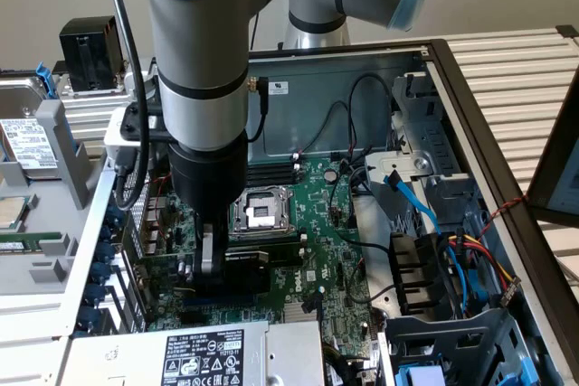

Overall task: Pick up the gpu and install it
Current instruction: 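Insert the gpu into the slot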

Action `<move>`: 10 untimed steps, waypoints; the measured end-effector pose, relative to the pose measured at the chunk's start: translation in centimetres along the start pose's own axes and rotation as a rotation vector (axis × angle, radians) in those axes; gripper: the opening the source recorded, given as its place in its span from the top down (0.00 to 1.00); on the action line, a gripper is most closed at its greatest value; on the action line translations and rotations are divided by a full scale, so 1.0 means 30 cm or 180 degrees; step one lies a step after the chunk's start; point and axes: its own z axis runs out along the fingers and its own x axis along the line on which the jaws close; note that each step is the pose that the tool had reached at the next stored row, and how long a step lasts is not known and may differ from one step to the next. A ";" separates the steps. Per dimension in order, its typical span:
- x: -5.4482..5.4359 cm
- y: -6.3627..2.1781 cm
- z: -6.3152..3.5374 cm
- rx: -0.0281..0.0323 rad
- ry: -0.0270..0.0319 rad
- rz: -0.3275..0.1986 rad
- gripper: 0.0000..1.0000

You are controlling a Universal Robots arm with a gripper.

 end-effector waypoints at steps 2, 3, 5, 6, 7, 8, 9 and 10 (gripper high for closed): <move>-0.001 0.000 0.002 0.0000 0.0000 -0.0001 0.73; -0.003 0.000 0.002 0.0000 0.0001 0.0000 0.73; -0.004 0.000 0.003 0.0000 0.0000 0.0000 0.73; -0.004 0.000 0.003 0.0000 0.0001 0.0000 0.73; -0.004 0.000 0.003 0.0000 0.0001 0.0000 0.73; -0.005 0.000 0.002 0.0000 0.0001 0.0000 0.73; -0.005 0.000 0.003 0.0000 0.0002 0.0000 0.73; -0.005 0.001 0.003 0.0000 0.0002 0.0000 0.73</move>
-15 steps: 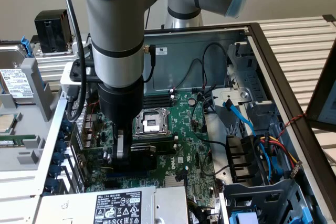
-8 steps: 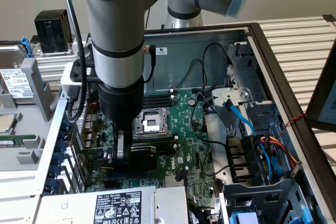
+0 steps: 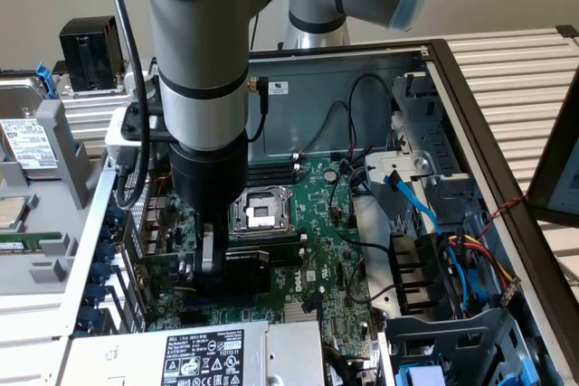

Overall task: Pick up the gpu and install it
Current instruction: 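Insert the gpu into the slot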

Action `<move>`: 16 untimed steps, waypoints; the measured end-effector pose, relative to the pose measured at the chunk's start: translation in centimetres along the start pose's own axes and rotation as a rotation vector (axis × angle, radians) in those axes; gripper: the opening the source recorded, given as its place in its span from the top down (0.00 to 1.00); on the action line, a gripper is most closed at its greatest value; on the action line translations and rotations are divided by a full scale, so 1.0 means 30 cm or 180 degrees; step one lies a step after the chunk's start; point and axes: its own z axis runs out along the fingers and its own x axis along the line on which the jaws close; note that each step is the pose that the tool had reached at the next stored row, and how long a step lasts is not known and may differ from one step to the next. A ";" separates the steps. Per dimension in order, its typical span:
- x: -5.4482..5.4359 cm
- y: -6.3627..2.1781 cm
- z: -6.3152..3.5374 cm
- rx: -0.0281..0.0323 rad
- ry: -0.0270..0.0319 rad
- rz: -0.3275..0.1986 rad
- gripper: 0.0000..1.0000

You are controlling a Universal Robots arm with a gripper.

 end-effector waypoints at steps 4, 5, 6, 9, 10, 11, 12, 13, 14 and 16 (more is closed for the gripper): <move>0.000 0.002 0.001 0.0001 0.0000 0.0000 0.73; 0.000 0.003 0.001 0.0001 0.0000 0.0000 0.73; -0.001 0.004 0.001 0.0001 0.0000 0.0000 0.73; -0.002 0.008 0.001 0.0002 0.0002 -0.0001 0.73; -0.002 0.009 0.001 0.0003 0.0002 -0.0001 0.73; -0.001 0.009 0.001 0.0003 0.0002 -0.0002 0.73; -0.001 0.009 0.001 0.0002 0.0003 -0.0002 0.73; -0.001 0.009 0.001 0.0002 0.0004 -0.0002 0.73; -0.001 0.009 0.001 0.0001 0.0005 -0.0002 0.73; -0.001 0.009 0.001 0.0000 0.0007 -0.0003 0.73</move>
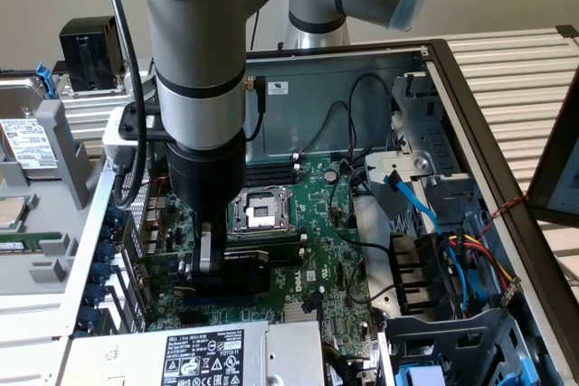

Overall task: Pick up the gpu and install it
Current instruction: 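Insert the gpu into the slot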

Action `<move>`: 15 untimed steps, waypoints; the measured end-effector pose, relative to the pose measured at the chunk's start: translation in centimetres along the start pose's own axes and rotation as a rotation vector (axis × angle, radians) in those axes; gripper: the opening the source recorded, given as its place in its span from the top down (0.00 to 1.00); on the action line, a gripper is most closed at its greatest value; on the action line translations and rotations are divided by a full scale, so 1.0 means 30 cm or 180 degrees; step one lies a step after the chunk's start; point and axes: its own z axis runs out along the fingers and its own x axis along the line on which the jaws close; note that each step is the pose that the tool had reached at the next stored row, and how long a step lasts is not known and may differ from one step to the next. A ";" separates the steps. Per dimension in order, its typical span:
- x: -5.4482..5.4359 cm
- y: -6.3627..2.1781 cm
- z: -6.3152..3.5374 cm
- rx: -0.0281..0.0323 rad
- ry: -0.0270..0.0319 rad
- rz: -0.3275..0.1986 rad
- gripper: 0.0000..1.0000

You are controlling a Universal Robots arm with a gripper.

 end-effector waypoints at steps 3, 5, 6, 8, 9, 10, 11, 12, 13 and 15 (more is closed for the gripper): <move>0.000 0.000 0.000 0.0000 0.0001 0.0000 0.73; 0.000 0.000 0.000 0.0000 0.0004 0.0000 0.73; 0.000 0.000 0.001 0.0000 0.0006 -0.0001 0.73; 0.000 0.000 0.001 0.0000 0.0010 -0.0002 0.73; 0.000 0.000 0.001 0.0001 0.0011 -0.0002 0.73; 0.000 0.000 0.001 0.0001 0.0012 -0.0002 0.73; 0.000 0.000 0.001 0.0001 0.0013 -0.0002 0.73; 0.000 0.000 0.001 0.0001 0.0015 -0.0002 0.73; 0.000 -0.001 0.001 0.0001 0.0017 -0.0001 0.73; -0.001 -0.001 0.001 0.0001 0.0020 0.0001 0.73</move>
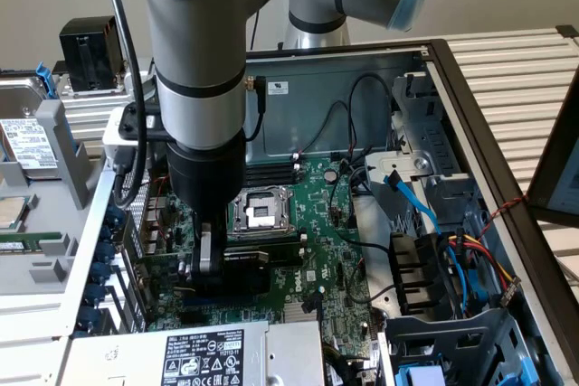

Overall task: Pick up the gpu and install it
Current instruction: 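Insert the gpu into the slot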

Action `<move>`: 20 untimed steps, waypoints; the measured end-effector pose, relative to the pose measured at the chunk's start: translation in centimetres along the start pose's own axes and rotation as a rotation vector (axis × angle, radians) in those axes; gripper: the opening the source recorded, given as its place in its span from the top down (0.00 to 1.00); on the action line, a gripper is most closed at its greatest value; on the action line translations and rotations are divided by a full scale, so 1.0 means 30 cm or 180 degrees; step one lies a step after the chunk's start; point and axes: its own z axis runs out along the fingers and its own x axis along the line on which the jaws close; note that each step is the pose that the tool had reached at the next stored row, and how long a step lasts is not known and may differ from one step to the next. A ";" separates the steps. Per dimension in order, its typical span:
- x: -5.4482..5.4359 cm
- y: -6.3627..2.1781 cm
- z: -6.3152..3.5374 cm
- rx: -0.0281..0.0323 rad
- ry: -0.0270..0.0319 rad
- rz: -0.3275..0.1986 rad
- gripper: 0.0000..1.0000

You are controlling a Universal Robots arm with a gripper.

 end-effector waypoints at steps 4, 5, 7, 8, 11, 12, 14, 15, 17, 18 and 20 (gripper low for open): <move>0.000 -0.004 0.000 0.0000 0.0004 0.0001 0.73; 0.000 -0.004 -0.001 0.0000 0.0005 0.0001 0.73; 0.000 -0.005 -0.001 0.0000 0.0006 0.0000 0.73; 0.000 -0.005 -0.001 0.0000 0.0006 0.0000 0.73; 0.000 -0.006 -0.001 0.0000 0.0006 -0.0001 0.73; -0.001 -0.006 -0.001 0.0000 0.0006 -0.0001 0.73; -0.001 -0.006 -0.001 0.0000 0.0007 -0.0002 0.73; -0.002 -0.006 -0.001 0.0000 0.0006 -0.0003 0.73; -0.002 -0.006 -0.001 0.0001 0.0006 -0.0004 0.73; -0.003 -0.006 -0.001 0.0001 0.0006 -0.0004 0.73; -0.003 -0.006 -0.001 0.0000 0.0006 -0.0005 0.73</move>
